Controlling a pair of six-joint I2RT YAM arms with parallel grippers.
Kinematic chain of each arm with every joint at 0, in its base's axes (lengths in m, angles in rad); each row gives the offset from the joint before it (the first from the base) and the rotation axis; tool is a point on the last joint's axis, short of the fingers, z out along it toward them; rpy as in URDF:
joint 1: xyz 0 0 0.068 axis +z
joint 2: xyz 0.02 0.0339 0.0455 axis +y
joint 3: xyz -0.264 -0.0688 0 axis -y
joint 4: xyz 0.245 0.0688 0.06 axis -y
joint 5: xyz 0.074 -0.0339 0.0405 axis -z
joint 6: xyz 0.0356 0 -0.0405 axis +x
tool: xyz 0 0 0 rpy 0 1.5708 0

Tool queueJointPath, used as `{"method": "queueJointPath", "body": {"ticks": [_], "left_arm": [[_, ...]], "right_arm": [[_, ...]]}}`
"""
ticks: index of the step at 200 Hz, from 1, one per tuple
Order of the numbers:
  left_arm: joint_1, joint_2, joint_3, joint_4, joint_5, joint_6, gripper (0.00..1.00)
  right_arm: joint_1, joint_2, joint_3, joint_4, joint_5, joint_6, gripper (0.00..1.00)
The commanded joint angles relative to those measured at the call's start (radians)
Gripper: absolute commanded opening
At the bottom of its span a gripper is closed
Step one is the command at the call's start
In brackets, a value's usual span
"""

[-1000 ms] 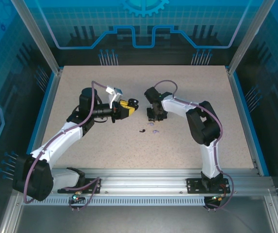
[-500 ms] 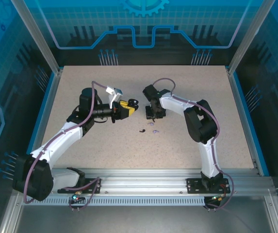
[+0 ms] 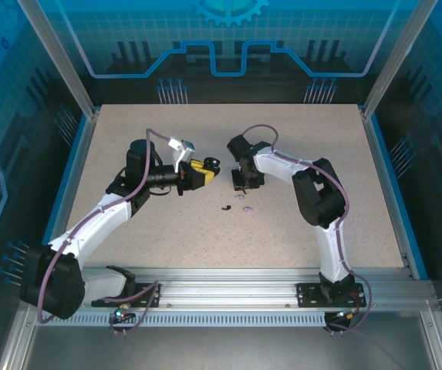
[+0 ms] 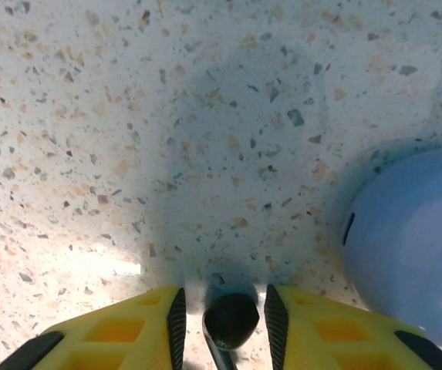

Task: Insert wireless bluetooth earbuds into charging case

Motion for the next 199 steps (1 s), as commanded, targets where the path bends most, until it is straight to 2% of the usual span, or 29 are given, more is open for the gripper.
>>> {"method": "queueJointPath", "body": {"ticks": [1, 54, 127, 199], "left_arm": [[0.011, -0.016, 0.032, -0.014, 0.016, 0.002, 0.22], [0.01, -0.017, 0.032, -0.015, 0.016, 0.002, 0.21], [0.011, -0.019, 0.034, -0.019, 0.016, 0.005, 0.22], [0.01, -0.016, 0.034, -0.019, 0.014, 0.005, 0.21]], "right_arm": [[0.0, 0.032, 0.023, -0.075, -0.005, -0.025, 0.35], [0.0, 0.055, 0.038, -0.076, -0.001, -0.025, 0.34], [0.004, 0.073, 0.048, -0.067, -0.003, -0.017, 0.25], [-0.027, -0.037, -0.054, 0.034, -0.04, 0.017, 0.21]]}}
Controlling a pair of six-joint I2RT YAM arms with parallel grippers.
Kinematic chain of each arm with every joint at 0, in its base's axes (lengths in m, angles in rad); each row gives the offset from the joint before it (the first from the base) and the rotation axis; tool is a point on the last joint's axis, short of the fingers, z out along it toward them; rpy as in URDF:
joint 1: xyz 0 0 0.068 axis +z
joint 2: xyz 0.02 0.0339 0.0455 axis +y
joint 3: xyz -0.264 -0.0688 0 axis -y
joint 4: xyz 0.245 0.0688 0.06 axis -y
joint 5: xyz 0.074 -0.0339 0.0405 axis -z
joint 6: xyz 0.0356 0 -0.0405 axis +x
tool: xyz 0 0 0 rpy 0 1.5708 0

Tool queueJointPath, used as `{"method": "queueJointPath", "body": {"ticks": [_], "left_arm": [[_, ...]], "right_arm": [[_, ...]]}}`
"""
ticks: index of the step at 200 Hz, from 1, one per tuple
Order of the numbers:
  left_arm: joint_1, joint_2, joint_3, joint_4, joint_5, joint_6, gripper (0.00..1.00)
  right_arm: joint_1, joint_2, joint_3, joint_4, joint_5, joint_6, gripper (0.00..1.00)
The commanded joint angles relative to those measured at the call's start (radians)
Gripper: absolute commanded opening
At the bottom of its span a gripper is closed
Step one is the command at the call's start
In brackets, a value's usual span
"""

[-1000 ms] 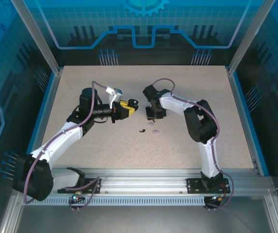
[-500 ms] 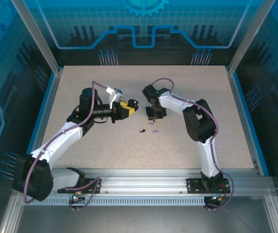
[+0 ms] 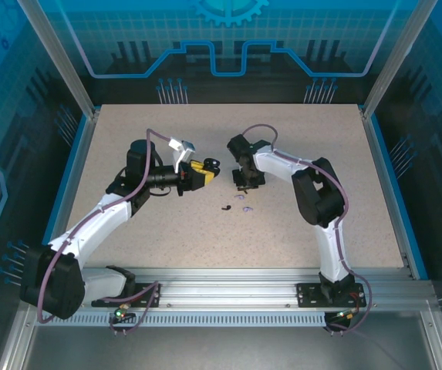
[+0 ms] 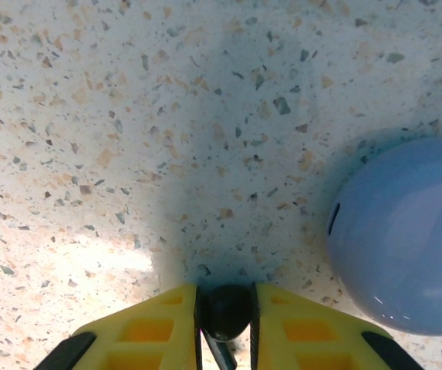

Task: Insert wireless bluetooth earbuds into charging case

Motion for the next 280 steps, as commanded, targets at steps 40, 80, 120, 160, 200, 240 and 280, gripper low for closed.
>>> {"method": "queueJointPath", "body": {"ticks": [40, 80, 120, 160, 200, 240, 280], "left_arm": [[0.011, -0.006, 0.037, -0.001, 0.012, 0.001, 0.21], [0.01, 0.001, 0.04, -0.001, -0.001, -0.001, 0.22], [0.011, 0.001, 0.034, 0.01, -0.019, -0.004, 0.21], [0.011, 0.003, 0.03, 0.021, -0.036, -0.012, 0.21], [0.011, 0.001, 0.024, 0.026, -0.075, -0.022, 0.21], [0.012, 0.009, 0.021, 0.038, -0.095, -0.042, 0.21], [0.015, 0.006, 0.012, 0.055, -0.105, -0.055, 0.21]], "right_arm": [[-0.041, -0.126, -0.13, 0.135, -0.066, 0.034, 0.21], [-0.051, -0.174, -0.172, 0.188, -0.085, 0.047, 0.21], [-0.056, -0.224, -0.209, 0.235, -0.099, 0.056, 0.21], [-0.062, -0.268, -0.236, 0.26, -0.112, 0.054, 0.21], [-0.076, -0.328, -0.288, 0.312, -0.142, 0.062, 0.21], [-0.089, -0.381, -0.318, 0.339, -0.156, 0.053, 0.21], [-0.093, -0.436, -0.337, 0.351, -0.165, 0.05, 0.21]]}}
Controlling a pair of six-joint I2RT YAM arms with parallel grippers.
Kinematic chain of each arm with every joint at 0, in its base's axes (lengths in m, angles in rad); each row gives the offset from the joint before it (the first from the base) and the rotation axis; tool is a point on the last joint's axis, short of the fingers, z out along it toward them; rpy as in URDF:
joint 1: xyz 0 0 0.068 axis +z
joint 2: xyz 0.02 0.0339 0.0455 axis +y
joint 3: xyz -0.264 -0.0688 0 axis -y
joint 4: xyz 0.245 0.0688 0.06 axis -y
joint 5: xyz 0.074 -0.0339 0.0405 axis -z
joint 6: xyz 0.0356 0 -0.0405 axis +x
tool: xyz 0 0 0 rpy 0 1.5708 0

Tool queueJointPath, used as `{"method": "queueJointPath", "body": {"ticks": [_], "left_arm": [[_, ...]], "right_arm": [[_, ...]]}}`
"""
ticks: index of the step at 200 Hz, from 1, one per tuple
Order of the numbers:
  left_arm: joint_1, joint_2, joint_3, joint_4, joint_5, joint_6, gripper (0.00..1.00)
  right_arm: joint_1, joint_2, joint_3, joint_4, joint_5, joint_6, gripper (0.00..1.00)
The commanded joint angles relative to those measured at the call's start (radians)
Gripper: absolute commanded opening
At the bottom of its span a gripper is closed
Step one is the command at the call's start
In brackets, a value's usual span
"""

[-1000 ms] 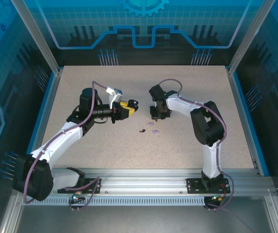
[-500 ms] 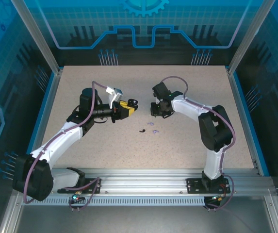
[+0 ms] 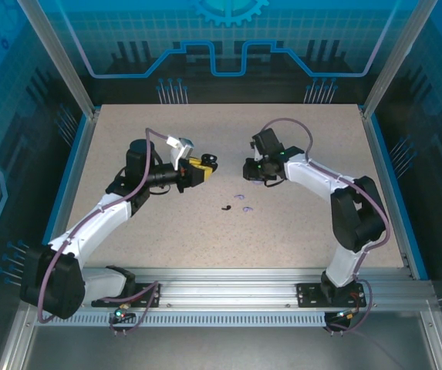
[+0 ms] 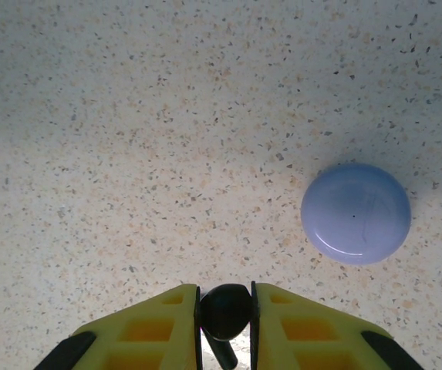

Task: Insert wireless bluetooth earbuds into charging case

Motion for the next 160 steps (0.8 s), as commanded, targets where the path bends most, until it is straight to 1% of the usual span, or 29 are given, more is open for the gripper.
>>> {"method": "queueJointPath", "body": {"ticks": [1, 84, 160], "left_arm": [[0.01, 0.004, 0.011, 0.034, -0.014, -0.022, 0.21], [0.01, 0.02, 0.011, 0.045, -0.032, -0.04, 0.21], [0.01, 0.049, 0.008, 0.087, -0.026, -0.078, 0.21]], "right_arm": [[-0.012, -0.059, -0.02, 0.025, -0.022, 0.001, 0.21], [-0.014, -0.183, -0.031, 0.03, -0.048, -0.007, 0.21], [-0.014, -0.316, -0.038, 0.084, -0.14, -0.016, 0.22]]}}
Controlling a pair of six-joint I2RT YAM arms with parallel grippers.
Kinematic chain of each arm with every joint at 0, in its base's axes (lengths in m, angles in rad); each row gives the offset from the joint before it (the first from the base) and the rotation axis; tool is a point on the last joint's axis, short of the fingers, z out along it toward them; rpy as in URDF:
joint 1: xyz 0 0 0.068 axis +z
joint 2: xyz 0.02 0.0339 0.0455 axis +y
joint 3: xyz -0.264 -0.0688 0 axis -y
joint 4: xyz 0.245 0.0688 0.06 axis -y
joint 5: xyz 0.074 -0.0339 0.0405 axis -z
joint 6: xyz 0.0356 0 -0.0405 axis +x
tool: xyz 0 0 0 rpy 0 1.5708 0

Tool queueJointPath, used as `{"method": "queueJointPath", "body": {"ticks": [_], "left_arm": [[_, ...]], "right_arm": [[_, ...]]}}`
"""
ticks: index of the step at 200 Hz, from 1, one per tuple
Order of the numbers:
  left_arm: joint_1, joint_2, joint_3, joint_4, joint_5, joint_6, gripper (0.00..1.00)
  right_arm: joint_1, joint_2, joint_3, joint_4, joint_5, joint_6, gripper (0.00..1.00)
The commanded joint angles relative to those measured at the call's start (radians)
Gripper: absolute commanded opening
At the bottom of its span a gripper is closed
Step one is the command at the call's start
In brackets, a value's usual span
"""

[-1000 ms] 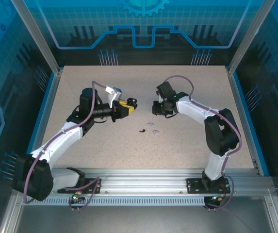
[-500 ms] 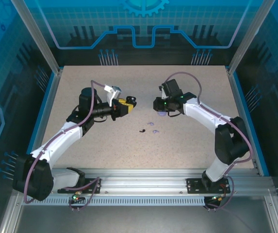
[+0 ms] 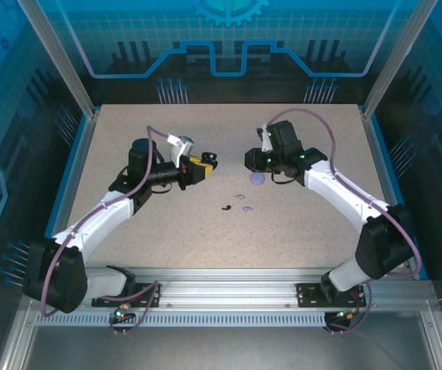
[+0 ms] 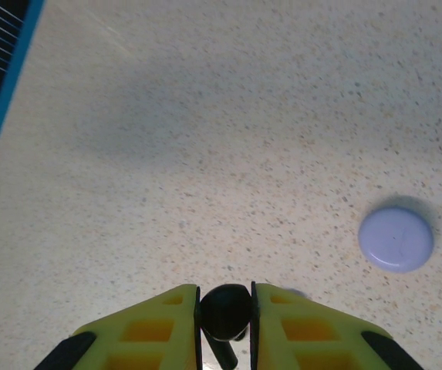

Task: Insert wireless bluetooth earbuds into charging case

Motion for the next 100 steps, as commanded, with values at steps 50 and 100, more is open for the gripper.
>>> {"method": "queueJointPath", "body": {"ticks": [50, 100], "left_arm": [[0.005, 0.019, 0.004, 0.128, 0.006, -0.084, 0.21], [-0.033, 0.036, 0.017, 0.198, -0.038, -0.137, 0.21]], "right_arm": [[-0.01, -0.141, 0.015, 0.103, -0.118, 0.015, 0.22], [0.015, -0.183, 0.065, 0.157, -0.138, 0.023, 0.22]]}}
